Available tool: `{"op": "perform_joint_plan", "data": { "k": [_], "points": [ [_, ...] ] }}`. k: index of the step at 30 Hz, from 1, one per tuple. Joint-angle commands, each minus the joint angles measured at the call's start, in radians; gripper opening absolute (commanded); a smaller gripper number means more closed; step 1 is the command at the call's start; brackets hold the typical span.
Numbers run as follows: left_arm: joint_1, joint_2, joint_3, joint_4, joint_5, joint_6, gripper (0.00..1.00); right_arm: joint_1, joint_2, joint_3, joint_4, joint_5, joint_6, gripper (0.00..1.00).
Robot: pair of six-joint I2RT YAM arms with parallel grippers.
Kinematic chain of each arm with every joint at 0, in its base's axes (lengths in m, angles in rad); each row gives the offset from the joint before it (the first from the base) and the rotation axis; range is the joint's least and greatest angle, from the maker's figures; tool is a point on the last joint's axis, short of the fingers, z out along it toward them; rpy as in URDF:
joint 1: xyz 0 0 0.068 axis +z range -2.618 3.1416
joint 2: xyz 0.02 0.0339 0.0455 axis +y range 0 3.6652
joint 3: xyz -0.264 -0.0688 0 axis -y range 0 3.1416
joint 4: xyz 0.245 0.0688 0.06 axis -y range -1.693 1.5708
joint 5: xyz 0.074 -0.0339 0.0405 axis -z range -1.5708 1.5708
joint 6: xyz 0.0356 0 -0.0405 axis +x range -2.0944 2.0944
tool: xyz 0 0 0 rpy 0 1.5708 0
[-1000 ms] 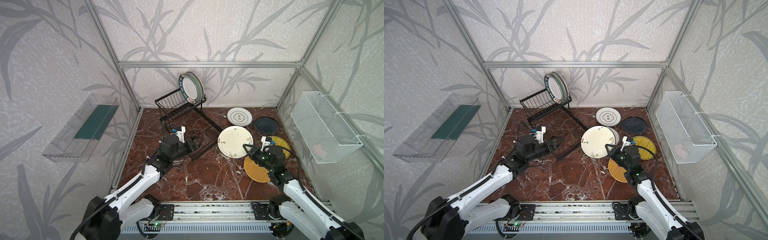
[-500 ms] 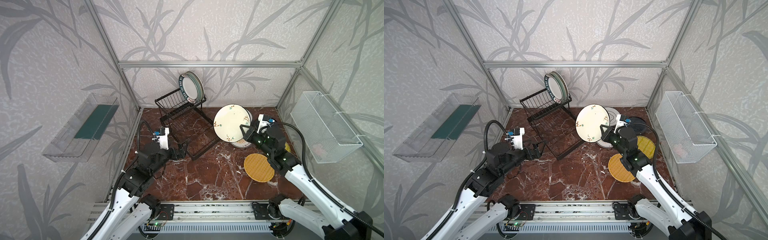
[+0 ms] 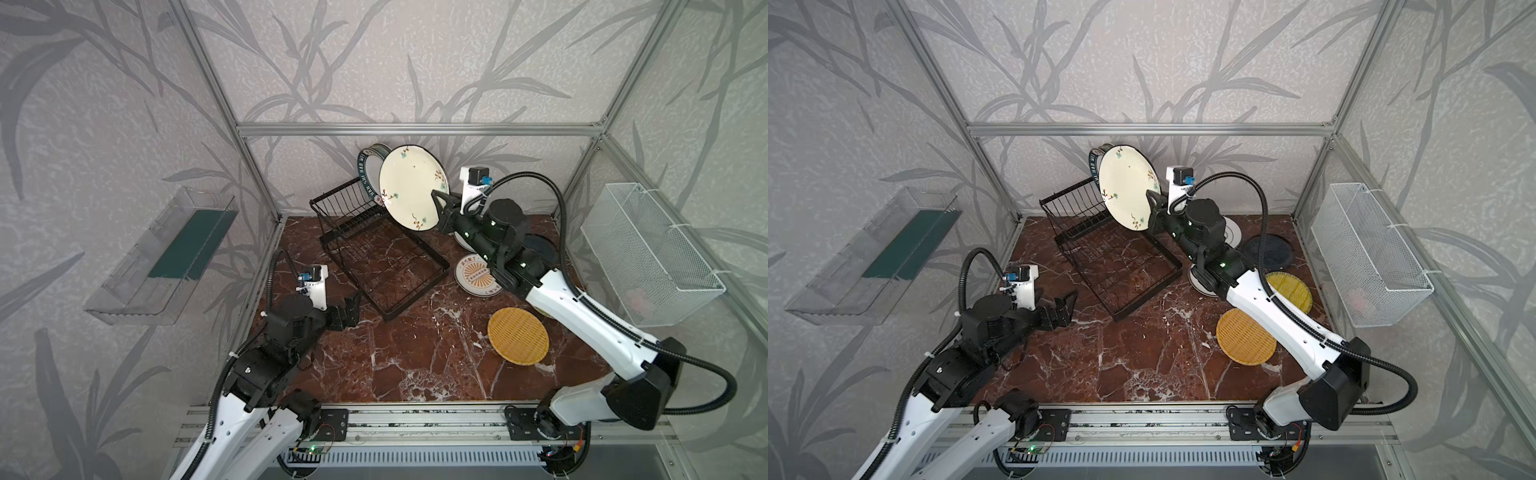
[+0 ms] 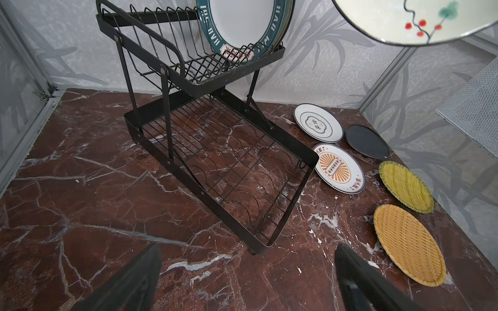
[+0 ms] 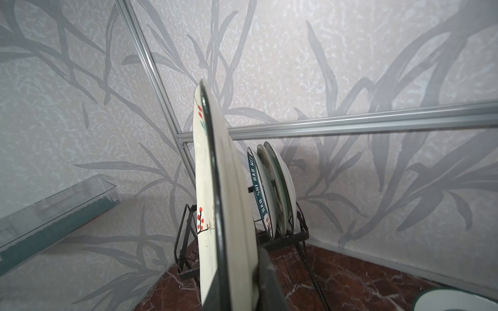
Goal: Load plates into a dish rack
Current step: Place the plate on the dish rack.
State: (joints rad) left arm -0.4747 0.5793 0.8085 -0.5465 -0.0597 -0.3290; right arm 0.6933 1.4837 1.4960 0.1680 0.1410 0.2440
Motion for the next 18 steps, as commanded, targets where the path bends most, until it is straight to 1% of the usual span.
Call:
{"op": "perform_joint_plan", "data": {
  "k": [1,8,11,18],
  "points": [
    [0.008,0.007,-0.012,-0.014,0.003,0.024,0.99,0.025,0.078,0.149,0.185,0.083,-0.129,0.0],
    [0.013,0.024,-0.016,-0.007,0.036,0.018,0.99,0.056,0.322,0.426,0.176,0.129,-0.261,0.0],
    [0.02,0.021,-0.019,0.001,0.051,0.016,0.99,0.06,0.405,0.518,0.174,0.133,-0.31,0.0],
    [0.034,0.006,-0.042,0.056,0.149,0.006,0.99,0.064,0.584,0.726,0.123,0.137,-0.391,0.0]
  ]
}}
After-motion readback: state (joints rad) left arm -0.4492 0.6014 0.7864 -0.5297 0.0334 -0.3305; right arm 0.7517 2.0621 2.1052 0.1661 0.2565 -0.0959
